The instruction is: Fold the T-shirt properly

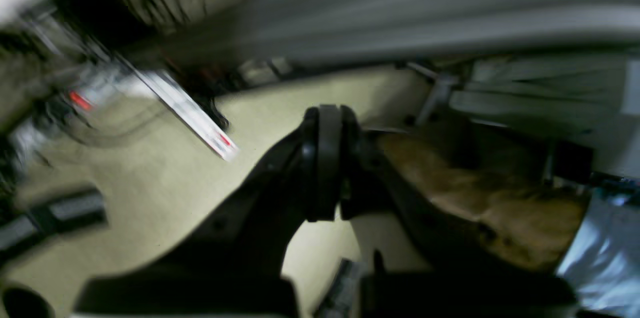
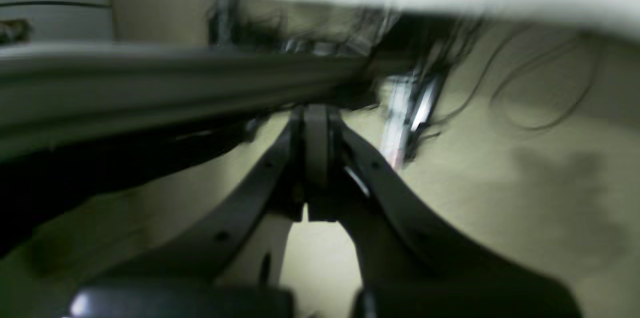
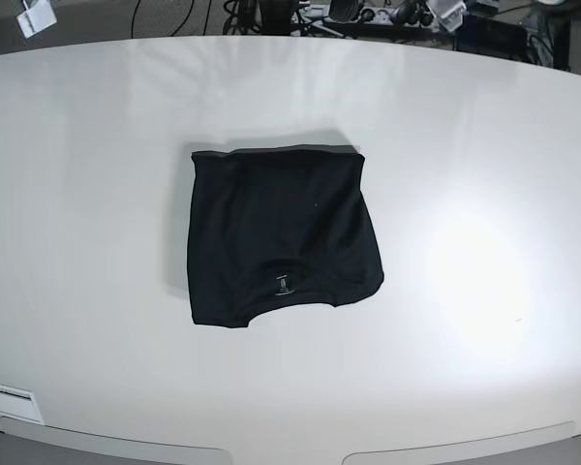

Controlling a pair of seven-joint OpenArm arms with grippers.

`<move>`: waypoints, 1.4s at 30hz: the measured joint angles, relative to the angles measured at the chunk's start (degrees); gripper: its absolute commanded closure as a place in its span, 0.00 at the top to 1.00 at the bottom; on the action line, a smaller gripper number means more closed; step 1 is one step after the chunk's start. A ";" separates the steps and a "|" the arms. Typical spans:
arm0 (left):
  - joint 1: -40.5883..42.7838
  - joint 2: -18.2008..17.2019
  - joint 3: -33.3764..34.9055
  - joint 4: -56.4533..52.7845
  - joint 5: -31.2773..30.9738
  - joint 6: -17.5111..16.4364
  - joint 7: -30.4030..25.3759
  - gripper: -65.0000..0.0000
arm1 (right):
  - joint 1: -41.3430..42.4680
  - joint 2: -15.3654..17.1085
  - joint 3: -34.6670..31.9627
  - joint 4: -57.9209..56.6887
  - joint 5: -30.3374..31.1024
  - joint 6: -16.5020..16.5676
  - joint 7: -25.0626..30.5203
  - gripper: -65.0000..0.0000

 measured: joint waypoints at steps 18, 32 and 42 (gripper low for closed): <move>-32.52 3.10 25.81 -62.75 44.74 3.17 -44.94 0.00 | 20.96 -0.39 -32.79 -45.00 -58.86 -0.42 45.83 0.00; -49.86 10.40 43.91 -100.08 58.86 29.44 -78.62 0.00 | 38.91 -1.81 -46.16 -77.90 -80.04 -24.90 63.91 0.00; -48.89 12.31 46.56 -100.26 55.39 30.32 -79.28 0.00 | 43.54 -6.47 -47.47 -80.83 -82.82 -27.06 64.78 0.00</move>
